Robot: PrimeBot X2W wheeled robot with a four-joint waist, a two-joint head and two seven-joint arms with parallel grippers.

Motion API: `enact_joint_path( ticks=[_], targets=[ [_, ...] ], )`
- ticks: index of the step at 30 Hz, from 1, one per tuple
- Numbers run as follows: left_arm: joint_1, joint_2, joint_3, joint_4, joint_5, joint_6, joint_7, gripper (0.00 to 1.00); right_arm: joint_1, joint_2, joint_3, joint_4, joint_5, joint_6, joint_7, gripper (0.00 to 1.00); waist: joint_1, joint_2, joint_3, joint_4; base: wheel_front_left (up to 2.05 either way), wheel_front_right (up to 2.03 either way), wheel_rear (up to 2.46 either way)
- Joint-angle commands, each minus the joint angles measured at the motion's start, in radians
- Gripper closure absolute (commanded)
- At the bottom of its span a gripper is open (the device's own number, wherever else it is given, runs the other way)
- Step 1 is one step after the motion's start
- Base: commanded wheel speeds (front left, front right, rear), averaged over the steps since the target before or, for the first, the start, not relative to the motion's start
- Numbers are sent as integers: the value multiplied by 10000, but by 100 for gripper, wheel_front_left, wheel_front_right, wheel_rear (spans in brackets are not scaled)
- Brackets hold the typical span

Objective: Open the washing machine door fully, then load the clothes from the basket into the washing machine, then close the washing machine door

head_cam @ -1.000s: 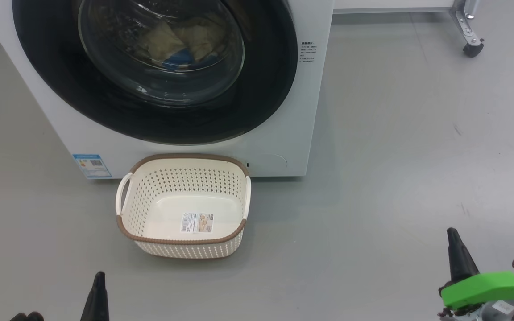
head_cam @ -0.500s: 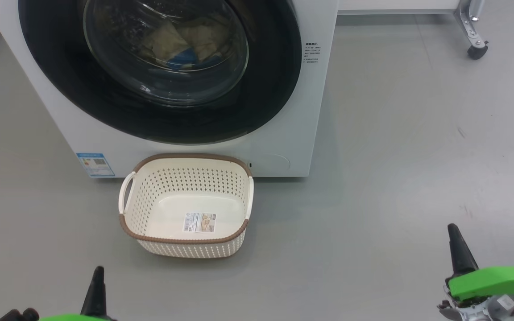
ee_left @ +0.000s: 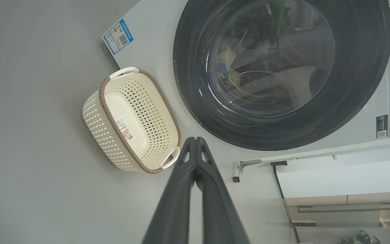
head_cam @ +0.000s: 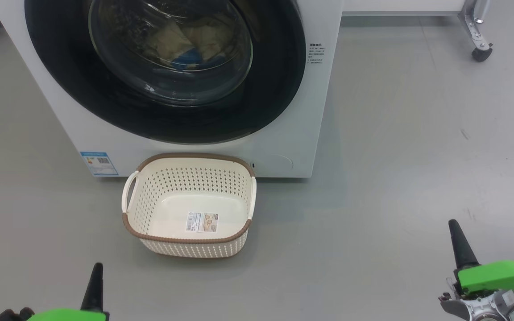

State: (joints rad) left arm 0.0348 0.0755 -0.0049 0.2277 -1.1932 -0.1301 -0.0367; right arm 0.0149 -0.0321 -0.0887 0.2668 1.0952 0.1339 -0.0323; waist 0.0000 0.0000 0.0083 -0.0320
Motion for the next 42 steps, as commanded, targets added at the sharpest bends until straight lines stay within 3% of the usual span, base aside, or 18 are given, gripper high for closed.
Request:
enact_joint_path(
  ticks=[1,42],
  targets=[
    [-556,49,321,-229,-306,-6,90,100,-595,-236,77,-287,385,-20,133,100,0,0,-2,14,0,0,0],
    [-1389,-77,936,158,-4265,-6,1283,100,-1205,-262,-139,-228,5119,-32,1342,100,0,0,-51,314,0,0,0]
  ],
)
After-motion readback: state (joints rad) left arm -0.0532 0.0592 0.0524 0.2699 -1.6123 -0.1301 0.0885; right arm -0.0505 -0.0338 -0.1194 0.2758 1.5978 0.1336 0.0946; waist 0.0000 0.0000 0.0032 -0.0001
